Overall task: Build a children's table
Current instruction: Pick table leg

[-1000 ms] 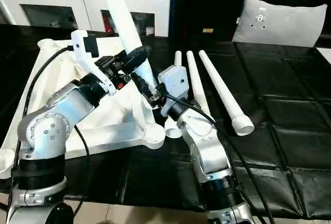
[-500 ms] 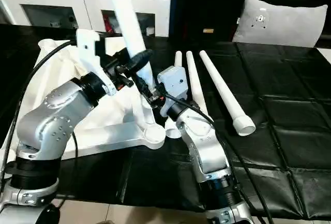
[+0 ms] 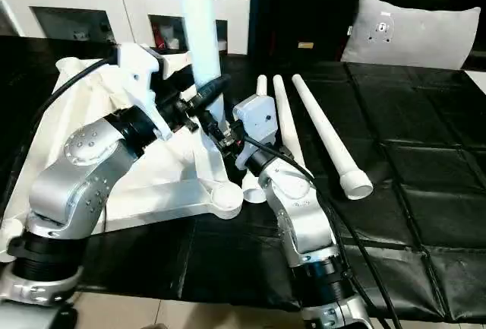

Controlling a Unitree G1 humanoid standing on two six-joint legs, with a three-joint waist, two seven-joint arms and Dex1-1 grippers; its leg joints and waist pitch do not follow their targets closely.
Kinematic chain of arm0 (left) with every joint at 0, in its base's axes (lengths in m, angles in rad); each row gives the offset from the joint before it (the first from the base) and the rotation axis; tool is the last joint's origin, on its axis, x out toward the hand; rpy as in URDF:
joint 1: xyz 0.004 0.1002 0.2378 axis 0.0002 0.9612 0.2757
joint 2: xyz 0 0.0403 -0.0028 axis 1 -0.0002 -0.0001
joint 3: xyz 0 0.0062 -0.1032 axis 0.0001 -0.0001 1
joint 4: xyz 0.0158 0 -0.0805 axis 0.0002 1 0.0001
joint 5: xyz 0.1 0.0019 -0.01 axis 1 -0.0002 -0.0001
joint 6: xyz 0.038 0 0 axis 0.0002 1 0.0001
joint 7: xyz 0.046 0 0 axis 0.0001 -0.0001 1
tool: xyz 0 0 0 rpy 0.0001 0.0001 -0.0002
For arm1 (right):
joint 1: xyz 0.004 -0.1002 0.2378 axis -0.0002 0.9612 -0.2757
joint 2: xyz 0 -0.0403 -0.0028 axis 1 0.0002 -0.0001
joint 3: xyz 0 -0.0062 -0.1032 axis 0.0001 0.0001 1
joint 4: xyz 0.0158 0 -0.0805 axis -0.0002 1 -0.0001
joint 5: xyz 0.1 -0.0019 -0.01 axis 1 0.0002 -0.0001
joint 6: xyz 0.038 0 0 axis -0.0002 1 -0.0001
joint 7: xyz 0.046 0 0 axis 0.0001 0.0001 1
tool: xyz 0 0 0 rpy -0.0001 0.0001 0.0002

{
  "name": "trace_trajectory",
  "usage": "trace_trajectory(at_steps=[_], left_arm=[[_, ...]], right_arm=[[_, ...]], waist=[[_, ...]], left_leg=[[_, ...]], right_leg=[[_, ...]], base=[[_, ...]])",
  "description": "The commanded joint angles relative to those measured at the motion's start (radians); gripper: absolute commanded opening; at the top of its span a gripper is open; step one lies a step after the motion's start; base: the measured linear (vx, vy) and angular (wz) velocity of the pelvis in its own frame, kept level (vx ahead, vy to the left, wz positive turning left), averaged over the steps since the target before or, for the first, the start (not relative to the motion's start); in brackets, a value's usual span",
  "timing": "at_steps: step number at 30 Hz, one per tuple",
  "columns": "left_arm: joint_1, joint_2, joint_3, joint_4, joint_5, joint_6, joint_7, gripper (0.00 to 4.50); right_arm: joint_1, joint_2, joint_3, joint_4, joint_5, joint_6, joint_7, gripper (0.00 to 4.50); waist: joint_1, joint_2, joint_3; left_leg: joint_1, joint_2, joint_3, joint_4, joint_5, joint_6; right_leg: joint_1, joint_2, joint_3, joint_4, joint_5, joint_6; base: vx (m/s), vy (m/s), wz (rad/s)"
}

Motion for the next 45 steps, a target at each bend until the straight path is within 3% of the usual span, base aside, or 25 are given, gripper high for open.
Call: trace_trajectory(at_steps=[1,5,8,13,14,16,17,19,23,24,28,29,30,32,36,37,39,41,42,43,44,45], left_arm=[[-0.008,-0.029,0.039,-0.017,-0.094,0.087,0.03,1.88],[-0.018,-0.055,0.072,0.018,-0.113,0.111,0.075,1.88],[-0.038,-0.047,0.098,0.059,-0.067,0.112,0.108,1.88],[-0.073,-0.022,0.13,0.09,-0.08,0.144,0.112,1.88],[-0.086,-0.012,0.14,0.104,-0.092,0.158,0.108,1.88],[-0.092,-0.004,0.142,0.113,-0.099,0.167,0.102,1.88],[-0.103,0.014,0.146,0.133,-0.113,0.2,0.089,1.88],[-0.114,0.023,0.158,0.148,-0.137,0.233,0.079,1.88],[-0.172,0.046,0.223,0.192,-0.266,0.353,0.013,1.88],[-0.177,0.051,0.224,0.194,-0.275,0.36,-0.001,1.88],[-0.221,0.082,0.269,0.211,-0.401,0.445,-0.107,1.88],[-0.221,0.082,0.269,0.211,-0.401,0.445,-0.107,1.88],[-0.231,0.107,0.265,0.207,-0.43,0.469,-0.164,1.88],[-0.246,0.14,0.237,0.206,-0.42,0.479,-0.211,1.88],[-0.272,0.163,0.219,0.21,-0.428,0.495,-0.254,1.88],[-0.277,0.167,0.212,0.207,-0.428,0.494,-0.267,1.88],[-0.287,0.185,0.182,0.201,-0.419,0.486,-0.305,1.88],[-0.293,0.194,0.16,0.201,-0.399,0.467,-0.318,1.88],[-0.302,0.206,0.125,0.206,-0.357,0.425,-0.331,1.88],[-0.302,0.206,0.125,0.206,-0.357,0.425,-0.331,1.88],[-0.31,0.222,0.087,0.204,-0.32,0.398,-0.36,1.87],[-0.312,0.228,0.072,0.202,-0.31,0.393,-0.372,1.86]], right_arm=[[-0.006,-0.007,0.003,0.021,-0.002,0.018,0.004,1.86],[-0.012,-0.01,-0.001,0.017,0.008,0.037,0.008,1.86],[-0.01,-0.017,-0.003,-0.011,0.048,0.064,0.047,2.56],[-0.005,-0.04,-0.019,-0.075,0.135,0.162,0.104,2.93],[-0.006,-0.048,-0.048,-0.11,0.202,0.239,0.118,3.03],[-0.009,-0.053,-0.071,-0.129,0.244,0.283,0.121,3.16],[-0.023,-0.074,-0.117,-0.157,0.315,0.362,0.127,3.3],[-0.044,-0.09,-0.156,-0.167,0.365,0.427,0.114,3.48],[-0.132,-0.155,-0.257,-0.137,0.495,0.619,0.095,3.66],[-0.139,-0.161,-0.265,-0.13,0.503,0.626,0.098,3.66],[-0.166,-0.216,-0.317,-0.152,0.686,0.753,0.175,3.66],[-0.166,-0.216,-0.317,-0.152,0.686,0.753,0.175,3.66],[-0.161,-0.244,-0.327,-0.188,0.751,0.808,0.213,3.66],[-0.16,-0.266,-0.339,-0.212,0.788,0.844,0.241,3.66],[-0.168,-0.291,-0.336,-0.221,0.783,0.876,0.267,3.66],[-0.164,-0.304,-0.321,-0.228,0.765,0.867,0.283,3.66],[-0.155,-0.337,-0.283,-0.235,0.734,0.856,0.31,3.66],[-0.15,-0.363,-0.247,-0.238,0.702,0.851,0.322,3.66],[-0.151,-0.395,-0.192,-0.235,0.651,0.847,0.314,3.66],[-0.151,-0.395,-0.192,-0.235,0.651,0.847,0.314,3.66],[-0.16,-0.409,-0.156,-0.222,0.616,0.855,0.293,3.74],[-0.165,-0.411,-0.143,-0.214,0.602,0.858,0.285,3.8]], waist=[[0.0,0.004,-0.066],[0.001,0.003,-0.065],[0.002,0.004,-0.067],[0.0,0.004,-0.066],[0.002,0.004,-0.067],[0.003,0.005,-0.068],[0.005,0.002,-0.067],[0.006,0.001,-0.067],[0.015,-0.006,-0.068],[0.017,-0.005,-0.069],[0.028,-0.012,-0.069],[0.03,-0.013,-0.07],[0.03,-0.018,-0.069],[0.032,-0.014,-0.068],[0.036,-0.014,-0.066],[0.037,-0.012,-0.065],[0.04,-0.019,-0.065],[0.044,-0.017,-0.066],[0.044,-0.018,-0.065],[0.029,-0.01,-0.008],[0.027,-0.021,-0.053],[0.042,-0.012,-0.059]], left_leg=[[0.004,0.051,-0.012,-0.067,-0.041,0.004],[0.002,0.049,-0.012,-0.066,-0.045,0.02],[0.004,0.051,-0.014,-0.066,-0.04,0.027],[0.003,0.048,-0.015,-0.066,-0.041,0.036],[0.004,0.05,-0.017,-0.067,-0.036,0.04],[0.006,0.052,-0.016,-0.066,-0.03,0.042],[0.006,0.051,-0.015,-0.067,-0.026,0.041],[0.007,0.05,-0.014,-0.067,-0.025,0.038],[0.009,0.041,-0.01,-0.064,0.001,0.027],[0.009,0.041,-0.012,-0.063,0.004,0.025],[0.004,0.041,-0.008,-0.062,0.021,0.033],[0.003,0.04,-0.008,-0.061,0.032,0.042],[0.003,0.041,-0.007,-0.061,0.034,0.047],[0.003,0.045,-0.008,-0.062,0.033,0.05],[0.007,0.048,-0.007,-0.065,0.009,0.022],[0.007,0.048,-0.007,-0.066,0.007,0.018],[0.006,0.048,-0.006,-0.066,0.007,0.012],[0.005,0.048,-0.006,-0.065,0.023,0.008],[0.005,0.046,-0.005,-0.064,0.024,0.009],[0.035,0.06,-0.02,-0.109,-0.152,0.044],[0.041,0.049,-0.006,-0.097,-0.129,0.032],[0.037,0.057,-0.005,-0.097,-0.09,0.018]], right_leg=[[0.062,-0.087,0.058,-0.065,0.131,-0.236],[0.062,-0.086,0.058,-0.071,0.101,-0.227],[0.061,-0.086,0.058,-0.07,0.101,-0.219],[0.065,-0.084,0.056,-0.072,0.105,-0.215],[0.065,-0.086,0.057,-0.071,0.106,-0.215],[0.062,-0.086,0.057,-0.07,0.11,-0.219],[0.063,-0.086,0.056,-0.07,0.11,-0.224],[0.061,-0.085,0.056,-0.07,0.098,-0.228],[0.062,-0.083,0.056,-0.07,0.078,-0.229],[0.061,-0.084,0.055,-0.069,0.072,-0.228],[0.065,-0.087,0.055,-0.069,0.084,-0.231],[0.066,-0.086,0.054,-0.067,0.099,-0.232],[0.066,-0.085,0.054,-0.068,0.101,-0.23],[0.062,-0.087,0.053,-0.068,0.091,-0.224],[0.059,-0.09,0.053,-0.075,0.015,-0.214],[0.058,-0.091,0.053,-0.076,0.01,-0.216],[0.061,-0.091,0.053,-0.076,0.007,-0.213],[0.061,-0.09,0.053,-0.073,0.025,-0.206],[0.06,-0.09,0.054,-0.074,0.028,-0.204],[0.028,-0.084,0.01,-0.14,0.009,-0.145],[0.081,-0.099,0.02,-0.125,-0.154,-0.165],[0.08,-0.113,0.032,-0.122,-0.174,-0.169]], base=[[0.0,0.0,0.0],[0.0,0.0,0.0],[0.0,0.0,0.0],[0.0,0.0,0.0],[0.0,0.0,0.0],[0.0,0.0,0.0],[0.0,0.0,0.0],[0.0,0.0,0.0],[0.0,0.0,0.0],[0.0,0.0,0.0],[0.0,0.0,0.0],[0.0,0.0,0.0],[0.0,0.0,0.0],[0.0,0.0,0.0],[0.0,0.0,0.0],[0.0,0.0,0.0],[0.0,0.0,0.0],[0.0,0.0,0.0],[0.0,0.0,0.0],[0.0,0.0,0.0],[0.0,0.0,0.0],[0.0,0.0,0.0]])
